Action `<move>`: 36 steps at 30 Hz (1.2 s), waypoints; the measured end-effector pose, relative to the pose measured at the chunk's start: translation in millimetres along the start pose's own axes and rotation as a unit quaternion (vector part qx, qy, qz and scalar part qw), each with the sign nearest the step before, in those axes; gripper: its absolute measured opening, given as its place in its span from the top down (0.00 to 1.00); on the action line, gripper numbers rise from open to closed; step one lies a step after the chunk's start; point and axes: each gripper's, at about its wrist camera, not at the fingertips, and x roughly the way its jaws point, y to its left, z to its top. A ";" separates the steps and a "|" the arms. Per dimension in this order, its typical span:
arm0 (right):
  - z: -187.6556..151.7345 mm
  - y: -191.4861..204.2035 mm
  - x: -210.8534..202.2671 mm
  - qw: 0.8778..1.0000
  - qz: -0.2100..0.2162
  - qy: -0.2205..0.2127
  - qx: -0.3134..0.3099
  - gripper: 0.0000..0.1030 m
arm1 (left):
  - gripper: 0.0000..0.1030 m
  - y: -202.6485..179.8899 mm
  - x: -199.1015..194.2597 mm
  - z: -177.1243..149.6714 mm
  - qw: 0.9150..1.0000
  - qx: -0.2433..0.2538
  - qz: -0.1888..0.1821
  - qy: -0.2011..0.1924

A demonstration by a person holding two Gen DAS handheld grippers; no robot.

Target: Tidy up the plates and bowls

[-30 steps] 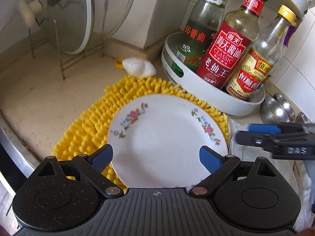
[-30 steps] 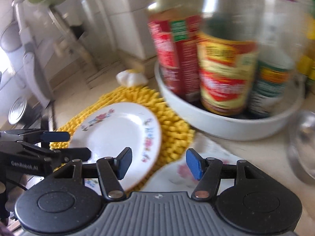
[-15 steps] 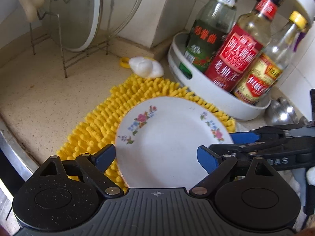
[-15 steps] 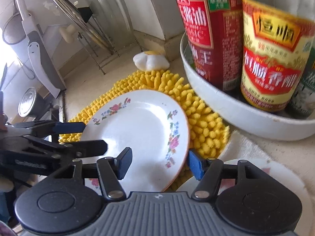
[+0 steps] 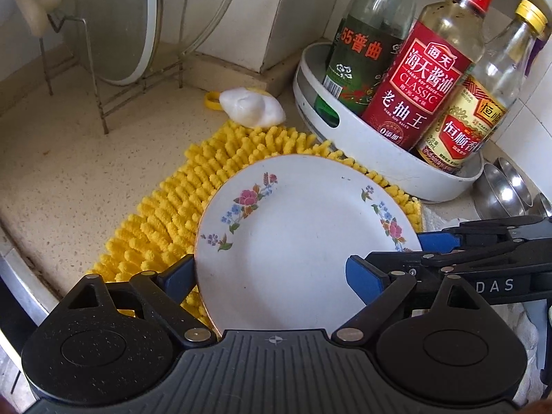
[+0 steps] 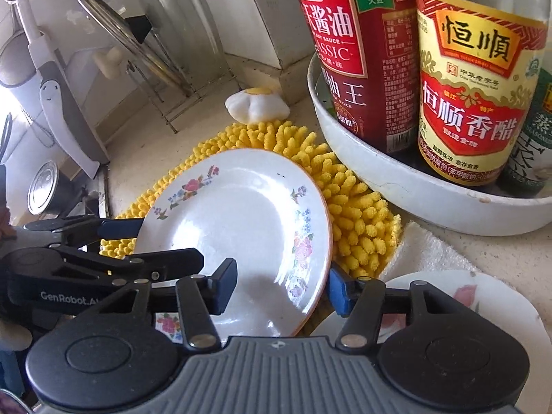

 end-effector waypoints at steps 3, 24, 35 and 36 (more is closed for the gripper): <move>-0.4 1.1 -5.3 1.000 0.001 -0.005 0.008 0.33 | 0.09 -2.0 -6.2 1.0 1.000 -0.002 -0.001 -0.008; -8.7 -11.9 -44.2 0.997 0.018 -0.040 0.065 0.33 | 0.08 -22.3 -34.5 14.1 0.999 0.029 -0.001 -0.042; -26.3 -26.3 -69.0 0.994 0.028 -0.053 0.094 0.33 | 0.08 -51.8 -42.1 5.2 0.998 0.040 0.004 -0.041; -28.4 -27.9 -71.5 0.993 0.027 -0.054 0.097 0.33 | 0.08 -54.8 -42.0 4.5 0.998 0.043 0.002 -0.040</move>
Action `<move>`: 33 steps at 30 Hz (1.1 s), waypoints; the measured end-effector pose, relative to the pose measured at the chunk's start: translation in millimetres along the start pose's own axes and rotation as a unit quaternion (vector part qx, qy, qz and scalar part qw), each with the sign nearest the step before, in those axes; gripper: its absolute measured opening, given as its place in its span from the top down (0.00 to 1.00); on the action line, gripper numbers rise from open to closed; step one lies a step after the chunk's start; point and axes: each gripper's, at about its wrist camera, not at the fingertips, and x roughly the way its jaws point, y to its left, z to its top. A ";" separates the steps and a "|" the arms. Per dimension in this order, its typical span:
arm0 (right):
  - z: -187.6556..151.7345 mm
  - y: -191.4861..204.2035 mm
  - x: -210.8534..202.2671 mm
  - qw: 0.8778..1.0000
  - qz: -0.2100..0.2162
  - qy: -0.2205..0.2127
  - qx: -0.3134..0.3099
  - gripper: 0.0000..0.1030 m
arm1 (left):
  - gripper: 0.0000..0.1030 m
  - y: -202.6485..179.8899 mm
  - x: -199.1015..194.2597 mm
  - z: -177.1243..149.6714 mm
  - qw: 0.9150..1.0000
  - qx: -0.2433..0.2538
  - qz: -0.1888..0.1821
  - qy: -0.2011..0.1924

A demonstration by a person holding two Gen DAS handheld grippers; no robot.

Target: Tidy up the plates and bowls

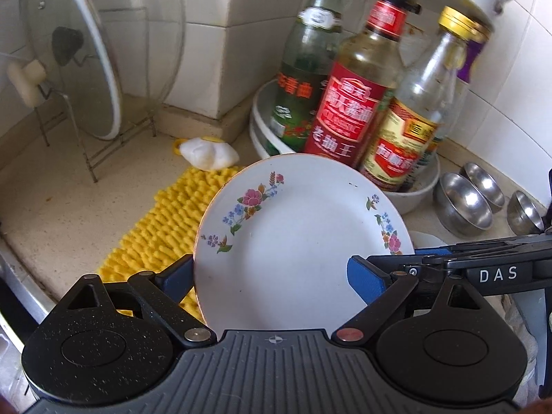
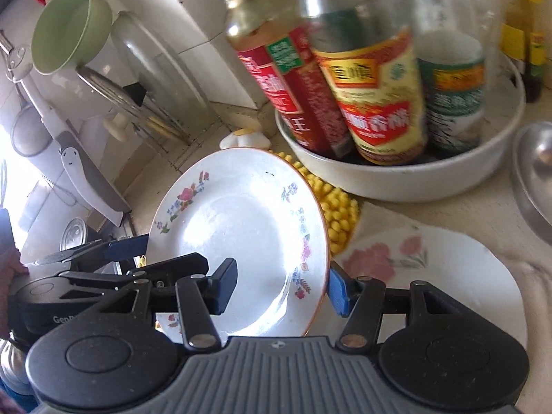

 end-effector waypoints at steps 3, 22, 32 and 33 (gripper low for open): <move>-6.6 -6.5 -9.6 1.000 -0.007 -0.004 0.015 0.33 | 0.08 -9.5 1.1 -1.2 1.000 0.011 -0.010 0.003; -56.3 -51.7 -76.4 0.989 -0.079 -0.046 0.115 0.33 | 0.09 -83.5 33.4 -13.3 0.991 0.088 -0.094 0.045; -68.1 -66.5 -88.1 0.984 -0.100 -0.055 0.136 0.33 | 0.09 -108.9 43.4 -18.5 0.985 0.125 -0.102 0.054; -68.4 -67.6 -87.6 0.984 -0.102 -0.055 0.138 0.33 | 0.10 -110.2 45.0 -19.2 0.985 0.126 -0.102 0.057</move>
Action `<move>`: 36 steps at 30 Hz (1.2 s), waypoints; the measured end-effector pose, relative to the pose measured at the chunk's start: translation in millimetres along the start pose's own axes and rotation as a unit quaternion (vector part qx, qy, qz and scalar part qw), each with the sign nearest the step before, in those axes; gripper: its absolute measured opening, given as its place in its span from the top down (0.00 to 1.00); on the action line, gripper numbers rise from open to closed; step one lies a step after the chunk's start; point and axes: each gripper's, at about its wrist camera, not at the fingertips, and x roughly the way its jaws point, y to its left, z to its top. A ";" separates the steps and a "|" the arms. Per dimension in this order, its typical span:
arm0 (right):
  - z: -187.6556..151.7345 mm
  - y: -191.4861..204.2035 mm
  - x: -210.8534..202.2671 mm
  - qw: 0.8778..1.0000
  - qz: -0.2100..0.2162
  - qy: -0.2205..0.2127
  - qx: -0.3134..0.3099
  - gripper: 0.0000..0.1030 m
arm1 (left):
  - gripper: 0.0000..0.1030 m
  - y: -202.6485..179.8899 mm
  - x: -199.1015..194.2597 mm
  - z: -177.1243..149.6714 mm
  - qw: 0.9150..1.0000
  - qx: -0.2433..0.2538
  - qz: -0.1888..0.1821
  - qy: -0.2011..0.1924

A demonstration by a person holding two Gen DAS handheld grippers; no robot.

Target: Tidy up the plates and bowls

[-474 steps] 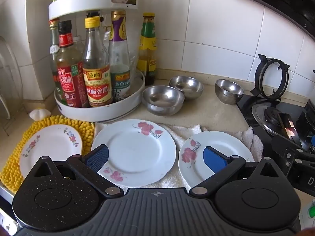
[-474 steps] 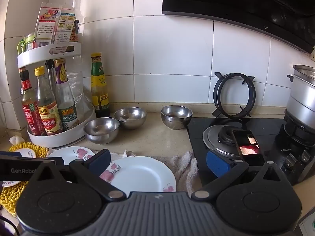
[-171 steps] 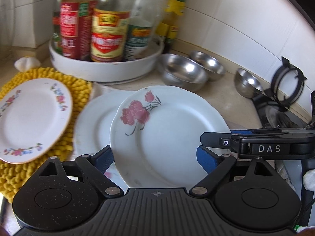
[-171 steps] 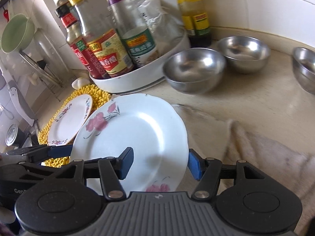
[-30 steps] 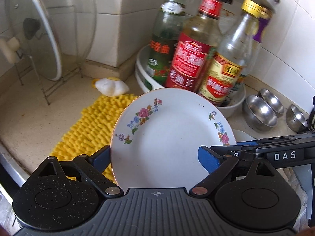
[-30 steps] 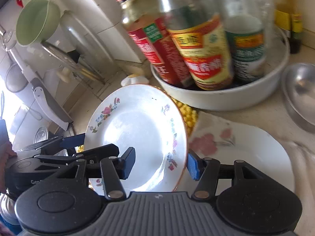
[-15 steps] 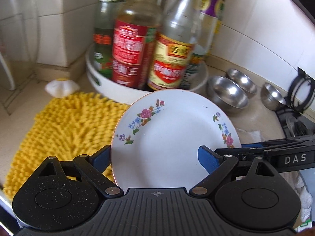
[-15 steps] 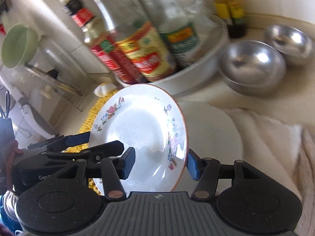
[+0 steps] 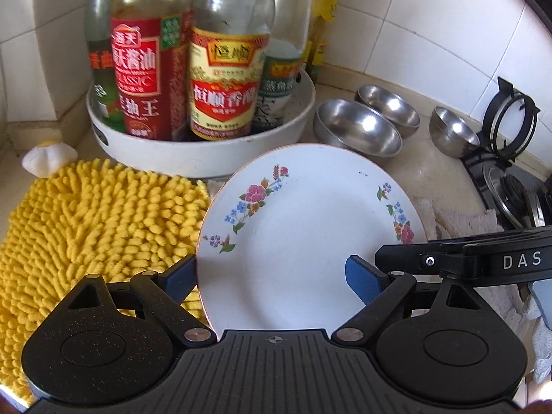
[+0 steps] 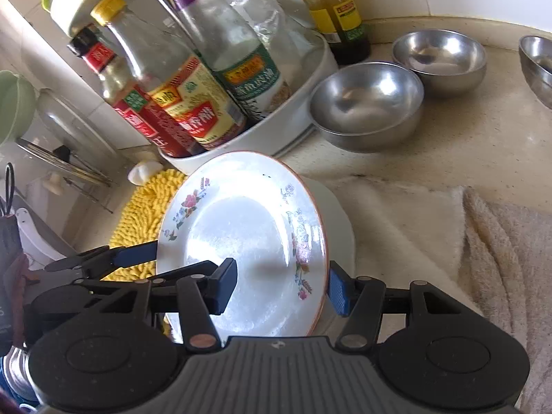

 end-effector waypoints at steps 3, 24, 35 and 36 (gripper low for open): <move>-0.1 -3.8 3.0 1.000 -0.006 0.003 0.005 0.33 | 0.11 -2.1 5.9 -1.4 1.000 0.001 0.000 0.006; 12.8 -8.1 0.1 0.997 -0.056 -0.038 -0.023 0.32 | 0.07 -19.1 11.9 12.0 0.999 0.051 -0.011 -0.017; 22.4 -40.3 -18.4 0.995 -0.077 -0.060 0.003 0.31 | 0.06 -36.2 16.5 22.5 0.997 0.068 -0.004 -0.020; 23.4 -43.5 -19.8 0.995 -0.080 -0.061 0.004 0.31 | 0.06 -38.9 17.3 24.5 0.997 0.071 -0.002 -0.021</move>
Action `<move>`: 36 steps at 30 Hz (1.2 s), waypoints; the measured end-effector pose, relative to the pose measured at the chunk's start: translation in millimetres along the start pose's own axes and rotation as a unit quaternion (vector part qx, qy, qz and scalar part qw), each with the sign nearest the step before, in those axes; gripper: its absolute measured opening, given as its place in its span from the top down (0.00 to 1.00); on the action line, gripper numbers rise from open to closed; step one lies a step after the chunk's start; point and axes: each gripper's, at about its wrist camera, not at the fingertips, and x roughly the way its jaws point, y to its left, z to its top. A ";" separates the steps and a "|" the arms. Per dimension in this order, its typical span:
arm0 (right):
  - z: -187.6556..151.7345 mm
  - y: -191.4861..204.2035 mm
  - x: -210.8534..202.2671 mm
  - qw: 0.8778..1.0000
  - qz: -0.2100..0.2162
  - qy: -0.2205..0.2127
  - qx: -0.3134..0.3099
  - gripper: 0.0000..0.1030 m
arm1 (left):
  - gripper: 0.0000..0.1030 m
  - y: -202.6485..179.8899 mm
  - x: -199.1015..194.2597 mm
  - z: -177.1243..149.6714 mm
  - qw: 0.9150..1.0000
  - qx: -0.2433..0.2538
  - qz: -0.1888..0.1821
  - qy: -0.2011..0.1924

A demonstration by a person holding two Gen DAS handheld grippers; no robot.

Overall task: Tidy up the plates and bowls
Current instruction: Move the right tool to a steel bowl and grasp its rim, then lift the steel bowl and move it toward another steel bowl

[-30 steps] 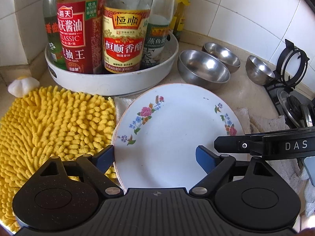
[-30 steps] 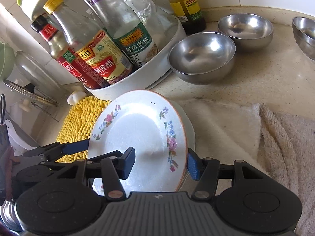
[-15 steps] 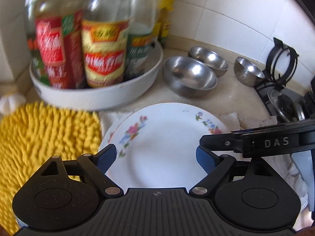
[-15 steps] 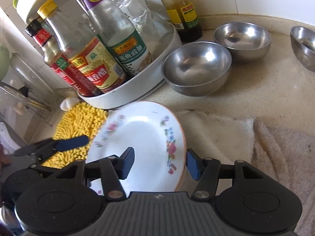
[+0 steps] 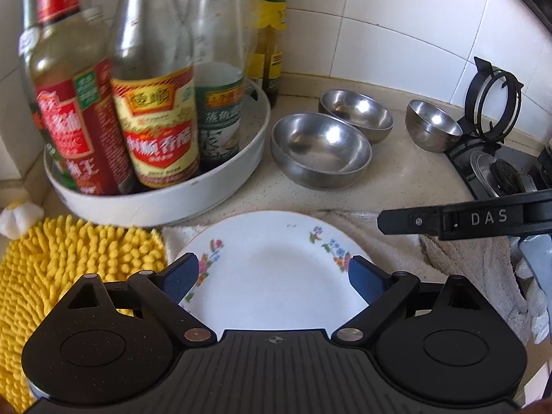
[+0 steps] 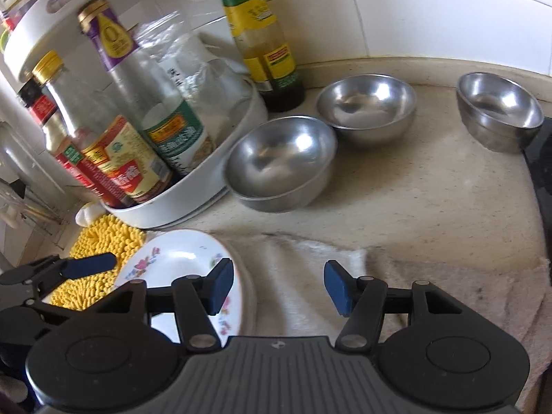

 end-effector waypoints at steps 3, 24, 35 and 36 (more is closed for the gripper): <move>4.5 -11.1 -4.1 1.000 -0.008 -0.007 0.002 0.31 | 0.06 -6.4 3.2 8.5 1.000 0.005 0.002 -0.004; 82.9 -54.7 58.3 0.998 0.038 0.026 0.039 0.34 | 0.13 -30.4 91.6 85.0 0.995 -0.086 0.013 0.049; 81.2 -68.2 104.7 0.988 0.095 0.098 0.075 0.61 | 0.55 -21.3 130.3 85.2 0.989 -0.115 0.010 0.094; 79.6 -67.9 101.6 0.988 0.095 0.097 0.074 0.61 | 0.55 -22.2 130.1 84.6 0.989 -0.112 0.007 0.094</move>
